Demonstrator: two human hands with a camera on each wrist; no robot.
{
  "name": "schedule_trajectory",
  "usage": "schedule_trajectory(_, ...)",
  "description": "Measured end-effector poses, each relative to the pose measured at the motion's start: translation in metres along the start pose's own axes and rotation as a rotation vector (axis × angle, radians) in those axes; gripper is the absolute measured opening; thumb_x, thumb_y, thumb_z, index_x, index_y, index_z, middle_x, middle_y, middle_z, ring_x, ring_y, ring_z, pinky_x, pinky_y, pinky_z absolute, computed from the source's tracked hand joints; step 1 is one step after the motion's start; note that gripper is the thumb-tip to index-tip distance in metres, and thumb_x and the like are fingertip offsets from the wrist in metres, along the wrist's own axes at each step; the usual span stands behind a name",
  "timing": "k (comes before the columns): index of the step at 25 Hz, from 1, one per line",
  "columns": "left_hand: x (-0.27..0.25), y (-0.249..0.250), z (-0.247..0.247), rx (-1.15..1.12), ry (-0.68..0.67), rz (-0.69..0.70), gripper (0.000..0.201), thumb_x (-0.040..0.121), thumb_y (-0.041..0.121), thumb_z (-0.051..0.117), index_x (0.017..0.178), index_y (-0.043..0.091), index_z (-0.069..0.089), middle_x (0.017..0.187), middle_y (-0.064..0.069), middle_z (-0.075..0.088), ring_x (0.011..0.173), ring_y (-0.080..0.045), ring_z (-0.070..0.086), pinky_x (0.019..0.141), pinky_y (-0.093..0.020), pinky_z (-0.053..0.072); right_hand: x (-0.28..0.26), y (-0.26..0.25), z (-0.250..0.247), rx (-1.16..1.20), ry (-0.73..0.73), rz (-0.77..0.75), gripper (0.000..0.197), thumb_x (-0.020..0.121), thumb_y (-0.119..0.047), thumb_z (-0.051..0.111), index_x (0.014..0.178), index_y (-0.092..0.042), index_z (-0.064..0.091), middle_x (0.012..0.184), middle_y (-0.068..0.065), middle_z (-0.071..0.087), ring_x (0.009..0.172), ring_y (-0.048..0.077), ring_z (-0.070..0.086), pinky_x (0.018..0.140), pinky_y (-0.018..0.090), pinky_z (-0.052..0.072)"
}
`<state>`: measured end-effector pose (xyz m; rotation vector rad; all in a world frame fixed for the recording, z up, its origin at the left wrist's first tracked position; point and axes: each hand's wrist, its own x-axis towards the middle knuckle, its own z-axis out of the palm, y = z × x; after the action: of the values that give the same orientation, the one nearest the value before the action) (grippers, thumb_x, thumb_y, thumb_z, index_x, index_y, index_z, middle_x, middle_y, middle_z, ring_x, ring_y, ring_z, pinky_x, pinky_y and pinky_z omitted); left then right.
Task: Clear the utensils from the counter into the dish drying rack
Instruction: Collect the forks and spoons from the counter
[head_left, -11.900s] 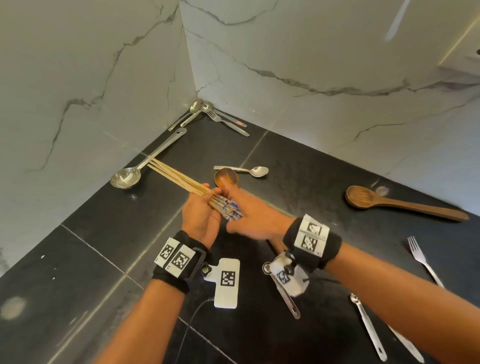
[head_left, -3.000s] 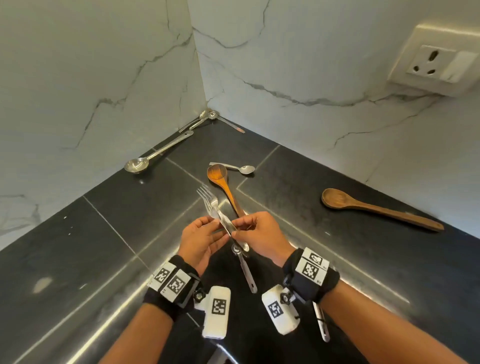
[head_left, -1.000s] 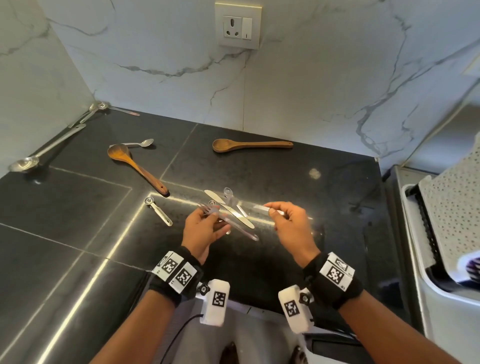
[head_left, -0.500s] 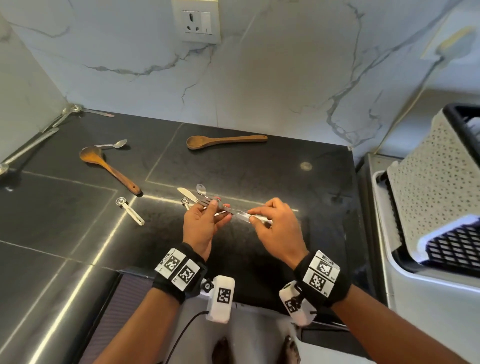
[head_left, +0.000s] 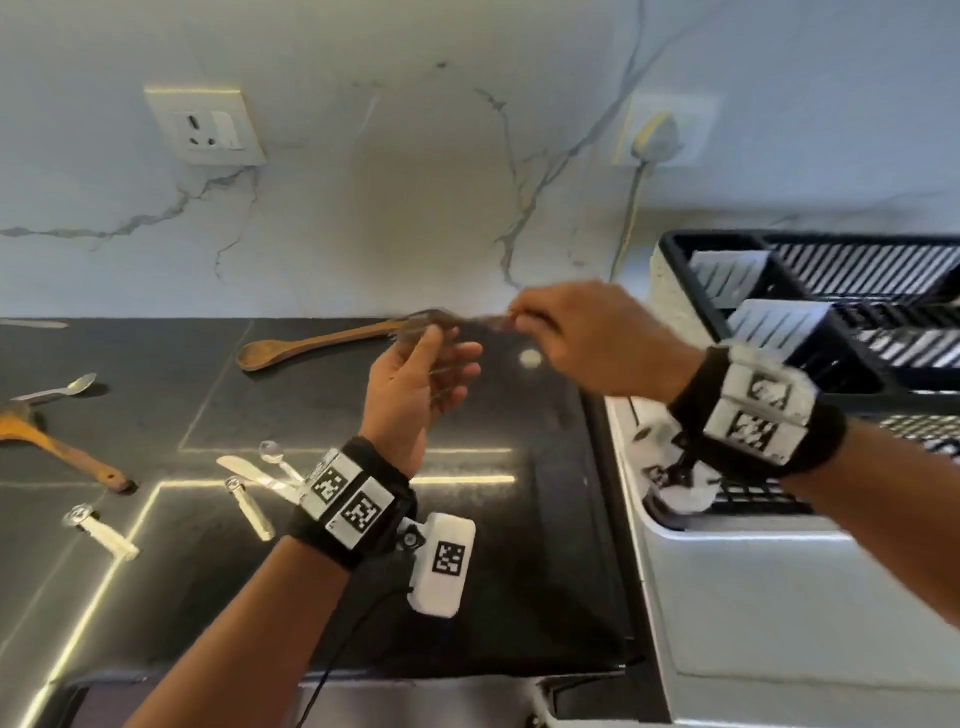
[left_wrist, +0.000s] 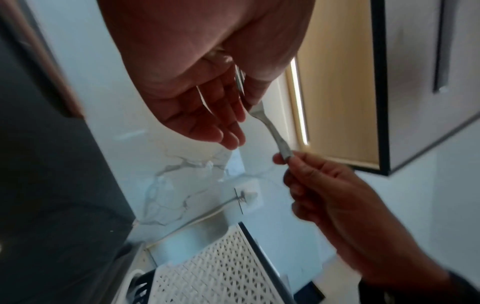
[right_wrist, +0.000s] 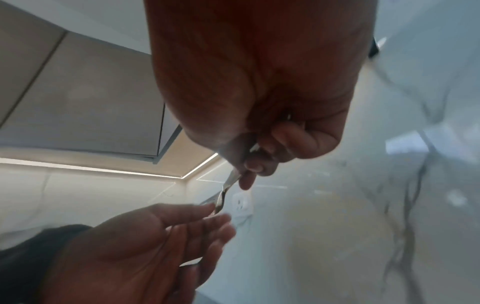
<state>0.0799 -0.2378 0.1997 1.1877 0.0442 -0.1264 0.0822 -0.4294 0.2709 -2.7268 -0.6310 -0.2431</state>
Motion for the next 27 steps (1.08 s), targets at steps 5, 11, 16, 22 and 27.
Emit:
schedule_trajectory(5,0.023,-0.016,0.108,0.459,-0.208,0.065,0.02,0.091,0.028,0.062,0.109,0.02,0.065,0.105,-0.007,0.072,0.089,-0.009,0.066,0.073,-0.027,0.053,-0.026,0.103,-0.13,-0.286,-0.061,0.223,0.027,0.101,-0.037,0.045,0.104,-0.026,0.069,0.1,0.001,0.07,0.087,0.025,0.059,0.075,0.034,0.038)
schedule_trajectory(11,0.052,-0.049,0.185,0.738,-0.368,0.08,0.056,0.084,0.043,0.067,0.136,0.033,0.049,0.139,0.002,0.053,0.125,-0.015,0.051,0.105,-0.037,0.044,-0.059,0.208,-0.168,-0.289,-0.293,0.347,0.032,0.1,-0.04,0.047,0.105,-0.021,0.072,0.096,-0.002,0.067,0.088,0.021,0.058,0.078,0.036,0.041)
schedule_trajectory(16,0.054,-0.059,0.204,0.705,-0.384,0.012,0.065,0.086,0.039,0.067,0.144,0.038,0.038,0.145,-0.001,0.044,0.12,-0.015,0.055,0.103,-0.042,0.047,-0.055,0.24,-0.158,-0.106,-0.422,0.331,0.029,0.102,-0.031,0.046,0.085,-0.026,0.069,0.067,-0.001,0.055,0.058,0.013,0.045,0.061,0.028,0.034)
schedule_trajectory(22,0.055,-0.057,0.214,0.585,-0.359,-0.032,0.061,0.088,0.019,0.066,0.142,0.032,0.042,0.132,-0.002,0.049,0.105,-0.013,0.059,0.088,-0.037,0.057,-0.061,0.28,-0.159,-0.105,-0.514,0.362,0.03,0.101,-0.029,0.049,0.083,-0.026,0.073,0.061,0.002,0.05,0.056,0.015,0.043,0.061,0.03,0.037)
schedule_trajectory(27,0.057,-0.058,0.22,0.546,-0.348,-0.059,0.059,0.087,0.012,0.064,0.14,0.029,0.044,0.127,-0.005,0.05,0.11,-0.023,0.06,0.087,-0.042,0.058,-0.051,0.267,-0.146,-0.169,-0.531,0.299,0.026,0.099,-0.03,0.051,0.085,-0.027,0.073,0.077,0.007,0.066,0.066,0.017,0.053,0.072,0.037,0.044)
